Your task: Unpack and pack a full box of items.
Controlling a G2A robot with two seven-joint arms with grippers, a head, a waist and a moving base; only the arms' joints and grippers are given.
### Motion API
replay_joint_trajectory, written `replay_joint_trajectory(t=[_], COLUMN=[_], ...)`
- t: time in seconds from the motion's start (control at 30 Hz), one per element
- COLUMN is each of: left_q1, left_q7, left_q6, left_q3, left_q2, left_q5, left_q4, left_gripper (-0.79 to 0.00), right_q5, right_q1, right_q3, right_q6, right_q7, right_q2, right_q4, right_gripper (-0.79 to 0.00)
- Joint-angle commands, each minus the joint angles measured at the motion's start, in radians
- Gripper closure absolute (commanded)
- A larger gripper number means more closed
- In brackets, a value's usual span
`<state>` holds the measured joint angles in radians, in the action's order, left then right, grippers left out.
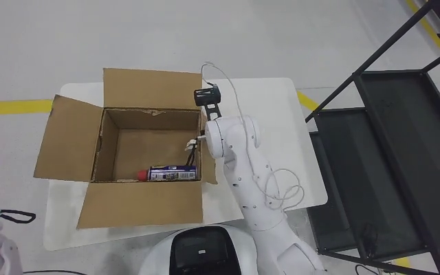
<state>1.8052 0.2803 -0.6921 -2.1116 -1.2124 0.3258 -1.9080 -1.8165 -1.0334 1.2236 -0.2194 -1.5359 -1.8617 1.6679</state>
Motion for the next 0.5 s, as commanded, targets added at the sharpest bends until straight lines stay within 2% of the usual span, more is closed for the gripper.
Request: replay_joint_trajectory(t=[0.0, 0.07, 0.23, 0.47], left_q1=[0.0, 0.0, 0.0, 0.0], left_q7=[0.0, 0.0, 0.0, 0.0], left_q6=[0.0, 0.0, 0.0, 0.0], left_q3=[0.0, 0.0, 0.0, 0.0], left_q2=[0.0, 0.0, 0.0, 0.0], left_q5=[0.0, 0.0, 0.0, 0.0], left_q4=[0.0, 0.0, 0.0, 0.0], left_gripper=[-0.785, -0.785, -0.785, -0.785], right_q5=[-0.028, -0.029, -0.041, -0.104], right_q1=[-0.005, -0.021, -0.093, -0.109], right_q3=[0.018, 0.048, 0.169, 0.273], right_q6=[-0.034, -0.065, -0.065, -0.065], right_q7=[0.0, 0.0, 0.0, 0.0], right_q2=[0.0, 0.001, 0.011, 0.023], right_q4=[0.005, 0.032, 0.125, 0.075], right_gripper=[0.0, 0.0, 0.0, 0.0])
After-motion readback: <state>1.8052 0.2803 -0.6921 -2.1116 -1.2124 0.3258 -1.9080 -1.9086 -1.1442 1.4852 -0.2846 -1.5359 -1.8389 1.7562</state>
